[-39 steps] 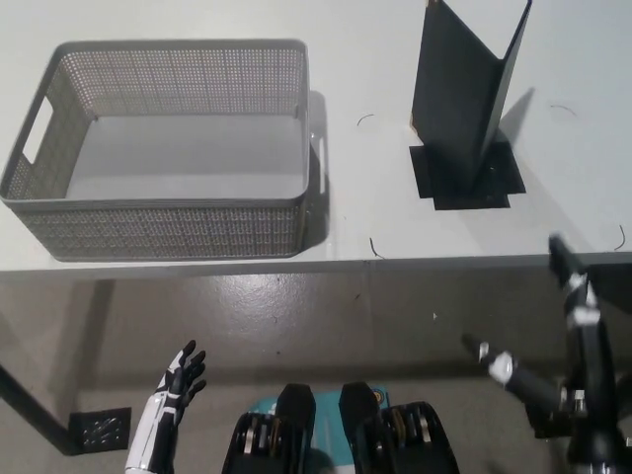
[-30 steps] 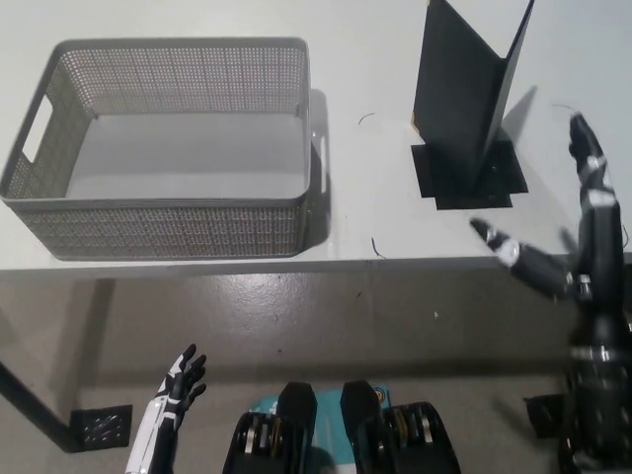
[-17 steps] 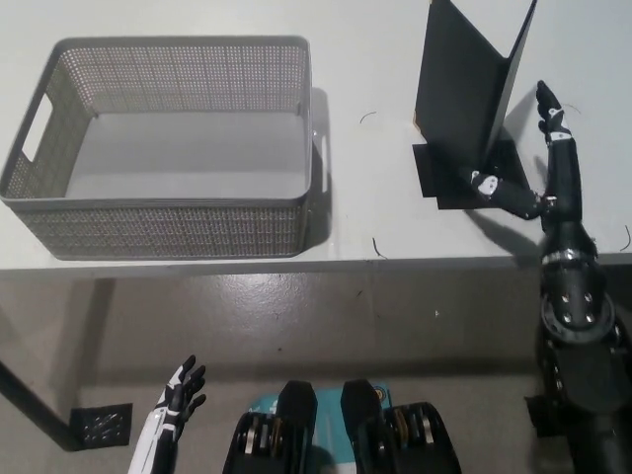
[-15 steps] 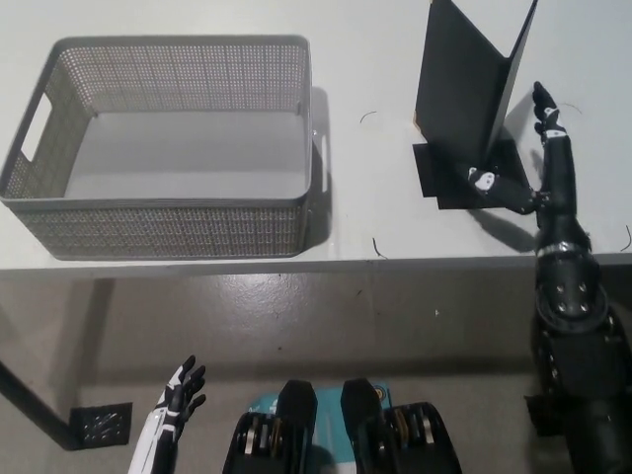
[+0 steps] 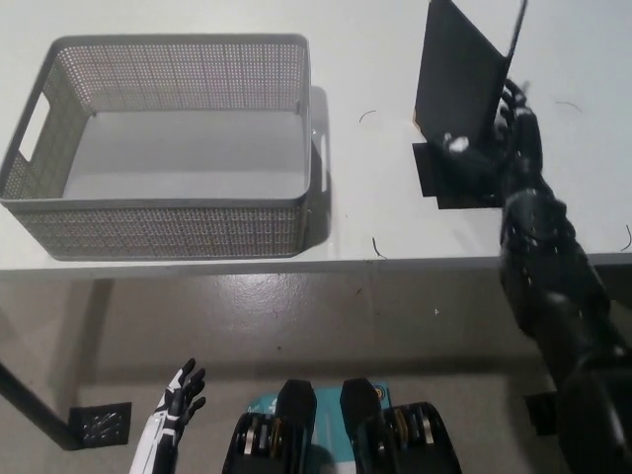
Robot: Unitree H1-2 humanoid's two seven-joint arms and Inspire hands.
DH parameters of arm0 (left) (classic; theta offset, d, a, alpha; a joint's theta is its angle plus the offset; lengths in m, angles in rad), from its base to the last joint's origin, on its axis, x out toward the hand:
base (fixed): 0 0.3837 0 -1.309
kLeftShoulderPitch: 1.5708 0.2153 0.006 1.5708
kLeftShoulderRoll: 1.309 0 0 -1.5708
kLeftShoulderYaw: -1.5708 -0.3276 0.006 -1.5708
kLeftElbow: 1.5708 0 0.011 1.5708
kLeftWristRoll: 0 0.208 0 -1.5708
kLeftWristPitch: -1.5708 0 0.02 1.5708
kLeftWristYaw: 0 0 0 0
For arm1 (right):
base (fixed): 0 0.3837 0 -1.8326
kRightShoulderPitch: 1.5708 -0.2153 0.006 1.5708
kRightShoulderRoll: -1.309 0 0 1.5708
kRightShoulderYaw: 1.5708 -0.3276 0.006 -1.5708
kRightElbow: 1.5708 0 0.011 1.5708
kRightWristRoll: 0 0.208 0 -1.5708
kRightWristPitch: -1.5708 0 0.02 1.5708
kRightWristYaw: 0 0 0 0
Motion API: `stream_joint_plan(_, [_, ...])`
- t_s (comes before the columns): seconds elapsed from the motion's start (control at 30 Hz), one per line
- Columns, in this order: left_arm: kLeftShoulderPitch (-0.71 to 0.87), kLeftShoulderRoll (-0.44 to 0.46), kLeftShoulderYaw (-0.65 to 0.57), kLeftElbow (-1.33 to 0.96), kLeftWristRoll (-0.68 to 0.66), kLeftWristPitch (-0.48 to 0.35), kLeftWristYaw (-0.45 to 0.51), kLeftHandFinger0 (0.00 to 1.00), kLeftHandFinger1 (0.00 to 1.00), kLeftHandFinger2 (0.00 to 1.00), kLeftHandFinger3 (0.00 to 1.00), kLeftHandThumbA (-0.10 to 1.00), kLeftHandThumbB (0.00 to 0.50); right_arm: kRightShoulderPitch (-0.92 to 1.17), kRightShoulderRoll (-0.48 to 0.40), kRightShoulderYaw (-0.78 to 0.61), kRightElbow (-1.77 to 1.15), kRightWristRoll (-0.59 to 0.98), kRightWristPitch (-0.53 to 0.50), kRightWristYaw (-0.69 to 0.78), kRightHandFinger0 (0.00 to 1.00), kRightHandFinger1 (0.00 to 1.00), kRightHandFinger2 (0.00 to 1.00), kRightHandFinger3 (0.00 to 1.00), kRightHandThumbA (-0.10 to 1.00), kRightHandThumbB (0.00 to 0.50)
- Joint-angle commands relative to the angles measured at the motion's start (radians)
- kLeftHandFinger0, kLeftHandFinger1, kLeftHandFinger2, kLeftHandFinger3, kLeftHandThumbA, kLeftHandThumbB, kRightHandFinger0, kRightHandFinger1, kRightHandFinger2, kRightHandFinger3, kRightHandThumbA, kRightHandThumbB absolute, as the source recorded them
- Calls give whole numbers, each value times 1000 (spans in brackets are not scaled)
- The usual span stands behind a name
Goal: A notebook is kept standing on the table on the right hand side and a container is kept on the left hand side and the robot uses its right hand to grab the notebook and places it in the container
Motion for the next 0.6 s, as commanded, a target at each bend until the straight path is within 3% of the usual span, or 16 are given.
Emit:
stream_joint_plan(0.0, [10, -7, -6, 8, -7, -66, -5, 1000, 1000, 1000, 1000, 1000, 338, -165, 30, -107, 68, 162, -50, -77, 691, 670, 688, 785, 525, 315])
stream_joint_plan(0.03, [13, -9, -6, 14, -11, -75, -7, 1000, 1000, 1000, 1000, 1000, 328, -200, 45, -233, 89, 296, -35, -91, 217, 165, 304, 983, 383, 383])
stream_joint_plan(0.07, [13, -11, -5, 13, -12, -75, -6, 1000, 1000, 1000, 1000, 1000, 327, -219, 51, -306, 95, 364, -27, -96, 121, 147, 331, 997, 331, 364])
stream_joint_plan(0.1, [16, -9, -5, 13, -2, -79, -1, 1000, 1000, 1000, 1000, 1000, 323, -236, 58, -383, 99, 429, -25, -115, 5, 70, 339, 798, 49, 293])
stream_joint_plan(0.13, [23, -9, -3, 5, 4, -74, 3, 1000, 1000, 1000, 1000, 1000, 321, -239, 61, -407, 101, 436, -25, -125, 0, 39, 391, 550, -88, 204])
stream_joint_plan(0.17, [23, -7, -3, 3, 1, -75, 0, 1000, 1000, 1000, 1000, 1000, 329, -235, 67, -434, 90, 456, -33, -99, 0, 2, 359, 328, -100, 137])
stream_joint_plan(0.2, [24, -7, -3, 1, 7, -75, 3, 1000, 1000, 1000, 1000, 1000, 334, -227, 72, -445, 78, 459, -36, -78, 0, 7, 375, 183, -100, 118])
stream_joint_plan(0.23, [24, -7, -3, -1, 9, -75, 4, 1000, 1000, 1000, 1000, 1000, 334, -221, 74, -452, 70, 458, -36, -66, 0, 7, 425, 152, -100, 101])
stream_joint_plan(0.27, [25, -7, -1, -3, 9, -73, 5, 1000, 1000, 1000, 1000, 1000, 335, -211, 78, -467, 65, 463, -33, -37, 0, 45, 540, 246, -100, 81])
stream_joint_plan(0.3, [27, -7, -1, -3, 8, -73, 5, 1000, 1000, 1000, 1000, 1000, 335, -208, 80, -474, 63, 462, -33, -32, 0, 92, 630, 417, -100, 77])
stream_joint_plan(0.37, [28, -10, 1, -1, 4, -70, 6, 1000, 1000, 1000, 1000, 1000, 329, -200, 85, -489, 52, 461, -35, -27, 0, 134, 685, 658, -100, 71])
stream_joint_plan(0.43, [27, -6, -1, 3, 2, -73, 1, 1000, 1000, 1000, 1000, 1000, 308, -192, 84, -499, 46, 460, -36, -13, 0, 169, 674, 871, -100, 41])
stream_joint_plan(0.5, [26, -5, 0, 9, 5, -86, 3, 1000, 1000, 1000, 1000, 1000, 306, -189, 79, -510, 49, 465, -33, -12, 0, 162, 647, 890, -100, 54])
stream_joint_plan(0.57, [26, -4, -1, 7, 2, -84, 0, 1000, 1000, 1000, 1000, 1000, 302, -187, 77, -517, 49, 475, -31, -10, 0, 137, 616, 843, -100, 39])
